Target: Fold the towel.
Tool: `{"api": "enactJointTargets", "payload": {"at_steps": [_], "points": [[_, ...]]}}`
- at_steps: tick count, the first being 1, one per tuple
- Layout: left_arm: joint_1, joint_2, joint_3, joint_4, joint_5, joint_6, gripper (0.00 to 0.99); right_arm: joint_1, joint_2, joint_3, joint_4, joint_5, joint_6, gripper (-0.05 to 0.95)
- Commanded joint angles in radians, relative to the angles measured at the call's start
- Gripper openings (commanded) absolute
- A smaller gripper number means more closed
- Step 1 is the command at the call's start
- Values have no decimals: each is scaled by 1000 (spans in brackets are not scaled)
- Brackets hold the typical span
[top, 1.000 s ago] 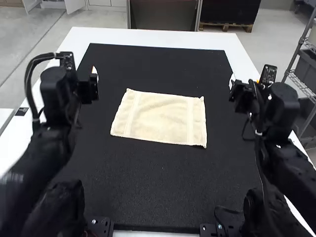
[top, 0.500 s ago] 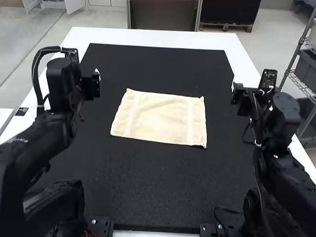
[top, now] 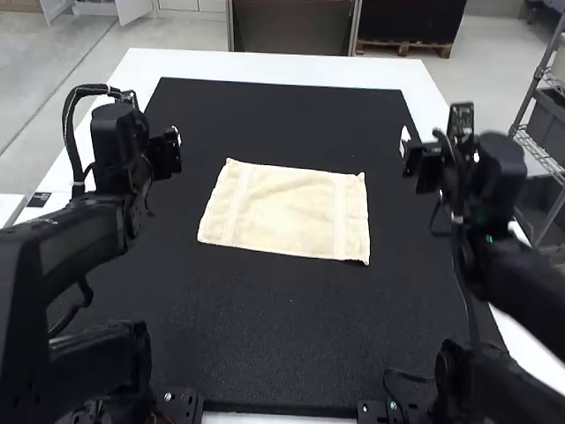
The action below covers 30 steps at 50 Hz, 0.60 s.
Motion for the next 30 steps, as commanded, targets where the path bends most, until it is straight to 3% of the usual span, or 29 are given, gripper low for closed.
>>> {"api": "enactJointTargets", "payload": {"at_steps": [1,8,21,26,30], "points": [[10,1,32,16,21,32,921,-13,133,69,-8,-86,58,907],[10,9,32,32,24,72,920,-13,258,105,-8,-136,66,903],[5,32,35,100,49,75,848,-13,409,142,20,-174,61,900],[-6,55,39,100,57,199,898,-13,428,139,51,-166,49,902],[-15,87,42,120,60,223,939,-15,425,122,84,-122,40,908]]}}
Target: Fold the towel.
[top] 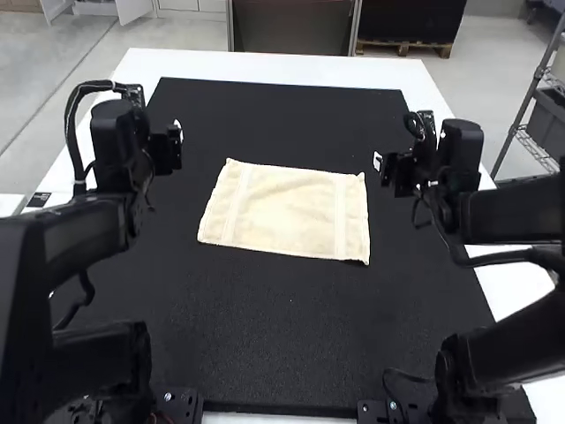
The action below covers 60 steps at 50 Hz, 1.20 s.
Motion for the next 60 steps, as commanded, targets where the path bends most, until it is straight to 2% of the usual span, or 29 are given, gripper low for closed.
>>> {"api": "enactJointTargets", "payload": {"at_steps": [1,5,7,9,12,19,23,28,33,43,53,60], "points": [[-16,41,42,26,23,87,956,-8,-5,0,59,34,-8,908],[-13,87,45,45,33,106,959,-1,-3,-17,101,89,-9,907],[-13,110,45,66,40,126,959,2,-3,-16,104,81,-11,902],[-16,127,45,78,48,146,952,9,0,-9,101,38,-9,900],[-17,152,45,94,51,172,952,26,1,1,78,17,-12,898],[-22,213,65,127,57,184,954,63,3,20,52,20,-12,898],[-26,255,97,121,74,192,944,68,12,50,1,21,-12,898],[-22,293,138,72,88,225,921,69,41,92,-53,14,-9,898],[-26,316,180,17,116,236,921,69,92,136,-94,6,-5,898],[-26,353,289,-121,185,235,921,65,185,184,-99,1,-3,898],[-26,425,377,-244,304,218,902,63,218,210,-102,1,-3,898],[-26,482,413,-258,312,215,902,60,264,225,-102,1,-3,898]]}}
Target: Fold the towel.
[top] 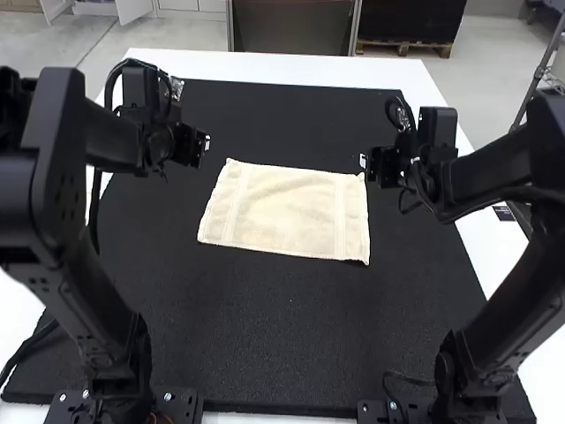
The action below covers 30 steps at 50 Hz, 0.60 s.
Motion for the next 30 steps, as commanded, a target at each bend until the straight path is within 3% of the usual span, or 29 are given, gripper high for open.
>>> {"api": "enactJointTargets", "payload": {"at_steps": [1,30], "points": [[-9,36,48,1,48,-7,902,3,38,38,4,-10,2,900],[-30,204,105,114,38,-50,948,3,196,81,61,-36,-3,902]]}}
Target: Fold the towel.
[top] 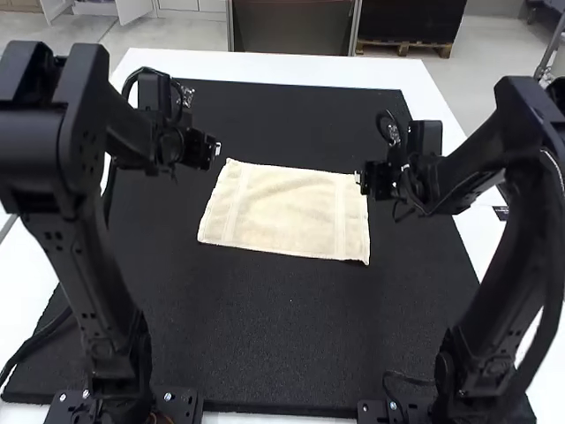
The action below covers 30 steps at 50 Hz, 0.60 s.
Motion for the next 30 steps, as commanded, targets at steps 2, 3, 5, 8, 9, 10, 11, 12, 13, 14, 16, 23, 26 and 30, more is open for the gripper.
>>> {"api": "enactJointTargets", "payload": {"at_steps": [2,3,5,8,9,10,11,12,13,14,16,23,26,30], "points": [[-5,40,43,26,12,-14,956,3,21,45,22,-22,-1,903],[-6,50,45,29,13,-17,961,3,26,47,25,-22,-1,903],[-6,67,53,37,15,-25,961,5,30,51,36,-22,-1,907],[-3,90,63,40,22,-26,961,3,40,57,40,-22,2,908],[-2,96,66,41,27,-28,961,3,44,62,42,-22,2,908],[-2,103,71,43,38,-28,961,3,47,65,42,-22,3,908],[-2,110,74,46,45,-29,961,3,52,67,45,-22,5,908],[0,116,79,51,50,-28,961,3,53,70,48,-21,6,908],[0,123,83,52,50,-28,961,3,56,73,48,-21,6,908],[0,131,86,57,53,-28,961,3,61,76,49,-19,6,910],[0,149,97,61,67,-29,961,3,69,85,49,-22,6,907],[4,206,132,58,88,-28,959,3,103,102,48,-22,5,905],[11,220,148,57,91,-29,959,3,110,99,48,-22,6,905],[11,234,166,52,94,-29,959,3,124,100,48,-22,6,905]]}}
